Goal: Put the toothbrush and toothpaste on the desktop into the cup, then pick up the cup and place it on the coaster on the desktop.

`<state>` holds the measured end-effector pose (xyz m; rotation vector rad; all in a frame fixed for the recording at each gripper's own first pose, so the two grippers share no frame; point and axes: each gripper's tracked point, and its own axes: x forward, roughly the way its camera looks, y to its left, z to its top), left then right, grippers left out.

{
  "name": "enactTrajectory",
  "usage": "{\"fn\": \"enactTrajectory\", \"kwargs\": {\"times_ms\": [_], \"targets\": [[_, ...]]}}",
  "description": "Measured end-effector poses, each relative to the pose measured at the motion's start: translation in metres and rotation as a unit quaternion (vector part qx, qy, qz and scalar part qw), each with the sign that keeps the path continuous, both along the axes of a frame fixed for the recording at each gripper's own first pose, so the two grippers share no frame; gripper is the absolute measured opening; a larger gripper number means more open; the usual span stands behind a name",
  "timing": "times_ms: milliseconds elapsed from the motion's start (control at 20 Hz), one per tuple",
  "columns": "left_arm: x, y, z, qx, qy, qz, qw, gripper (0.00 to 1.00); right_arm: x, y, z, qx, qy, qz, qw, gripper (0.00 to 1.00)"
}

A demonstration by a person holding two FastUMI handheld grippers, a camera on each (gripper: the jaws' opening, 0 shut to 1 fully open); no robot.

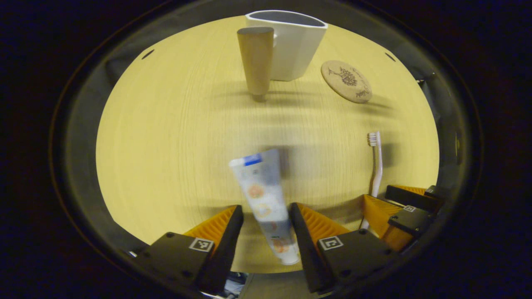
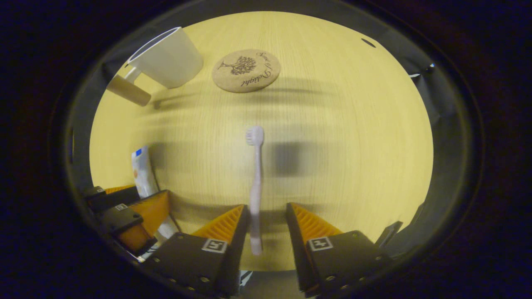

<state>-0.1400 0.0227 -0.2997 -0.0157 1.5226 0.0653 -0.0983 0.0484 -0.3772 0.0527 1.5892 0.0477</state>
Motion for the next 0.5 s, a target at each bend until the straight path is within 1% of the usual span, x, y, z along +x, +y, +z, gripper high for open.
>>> {"fn": "enactTrajectory", "kwargs": {"times_ms": [50, 100, 150, 200, 250, 300, 500], "targets": [[0.0017, -0.0007, 0.0015, -0.001, -0.005, 0.000, 1.000, 0.58, 0.0018, -0.0009, -0.0014, -0.002, -0.002, -0.008, 1.000, 0.45], [-0.0015, -0.0009, 0.0019, -0.001, -0.007, -0.005, 1.000, 0.50, 0.0017, -0.0016, -0.0041, 0.000, 0.002, -0.015, 1.000, 0.16], [-0.0020, -0.0002, 0.0026, -0.001, -0.014, -0.007, 1.000, 0.45, 0.0007, -0.0014, -0.0017, 0.003, 0.007, -0.009, 1.000, 0.07], [-0.0019, -0.0004, 0.0040, 0.003, -0.019, -0.008, 1.000, 0.34, 0.0005, -0.0019, 0.0005, 0.006, 0.010, 0.000, 1.000, 0.08], [-0.0030, -0.0004, 0.0038, 0.003, -0.016, -0.009, 1.000, 0.27, 0.0004, -0.0020, 0.0003, 0.008, 0.012, 0.002, 1.000, 0.08], [-0.0017, -0.0002, 0.0034, 0.000, -0.020, -0.014, 1.000, 0.26, 0.0010, -0.0021, -0.0004, 0.010, 0.012, 0.002, 1.000, 0.08], [-0.0011, -0.0009, 0.0041, -0.007, -0.025, -0.009, 1.000, 0.26, 0.0033, -0.0030, -0.0004, 0.011, 0.008, -0.001, 1.000, 0.08]]}}
